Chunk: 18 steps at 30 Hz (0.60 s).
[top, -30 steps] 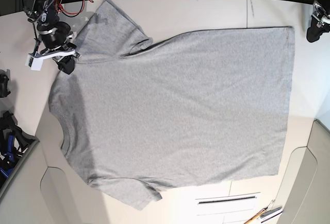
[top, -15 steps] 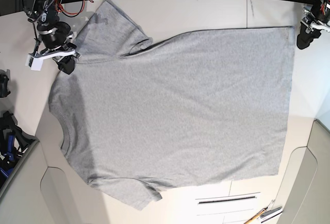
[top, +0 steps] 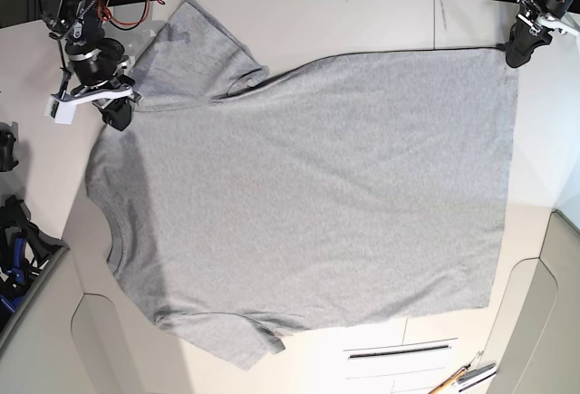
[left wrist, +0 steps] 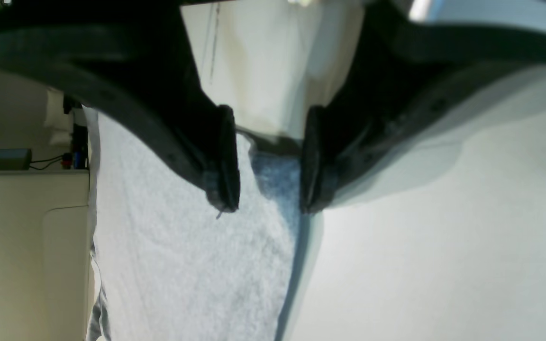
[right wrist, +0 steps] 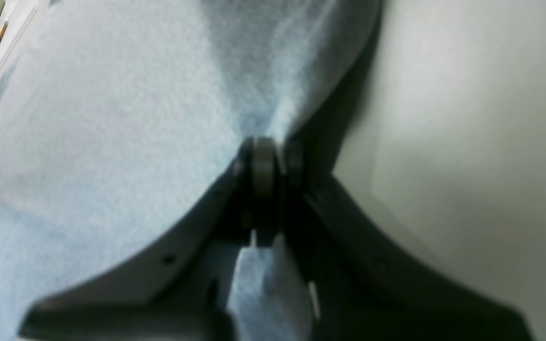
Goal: Fold the T-shirt properly
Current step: 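Move the left gripper to the hem corner and pinch both corners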
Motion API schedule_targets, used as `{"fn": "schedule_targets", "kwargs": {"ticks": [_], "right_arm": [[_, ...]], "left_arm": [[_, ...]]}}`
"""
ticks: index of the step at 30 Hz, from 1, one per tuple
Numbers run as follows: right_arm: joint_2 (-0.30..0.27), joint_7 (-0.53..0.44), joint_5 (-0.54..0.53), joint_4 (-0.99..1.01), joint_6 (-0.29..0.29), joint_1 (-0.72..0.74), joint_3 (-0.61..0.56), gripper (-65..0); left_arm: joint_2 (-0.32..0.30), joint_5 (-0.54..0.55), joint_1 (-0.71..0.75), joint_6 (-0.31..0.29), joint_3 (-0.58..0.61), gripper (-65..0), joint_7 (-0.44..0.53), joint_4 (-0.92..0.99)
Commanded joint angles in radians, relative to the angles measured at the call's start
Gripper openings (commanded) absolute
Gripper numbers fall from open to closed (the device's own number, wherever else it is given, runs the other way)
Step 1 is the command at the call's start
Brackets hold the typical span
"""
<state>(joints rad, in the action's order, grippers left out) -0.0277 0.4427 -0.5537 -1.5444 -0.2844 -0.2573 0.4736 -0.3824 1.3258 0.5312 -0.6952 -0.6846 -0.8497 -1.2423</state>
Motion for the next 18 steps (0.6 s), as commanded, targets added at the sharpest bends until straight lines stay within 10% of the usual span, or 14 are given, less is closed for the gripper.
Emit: {"fn": "schedule_targets", "kwargs": {"ticks": [1, 18], "right_arm": [[-0.008, -0.019, -0.015, -0.015, -0.011, 0.004, 0.002, -65.0], [-0.008, -0.011, -0.014, -0.015, -0.011, 0.004, 0.002, -65.0]], "left_arm": [[-0.009, -0.073, 0.003, 0.026, 0.005, -37.9, -0.046, 0.002], [-0.073, -0.334, -0.01, 0.135, 0.065, -37.9, -0.026, -0.047]]}}
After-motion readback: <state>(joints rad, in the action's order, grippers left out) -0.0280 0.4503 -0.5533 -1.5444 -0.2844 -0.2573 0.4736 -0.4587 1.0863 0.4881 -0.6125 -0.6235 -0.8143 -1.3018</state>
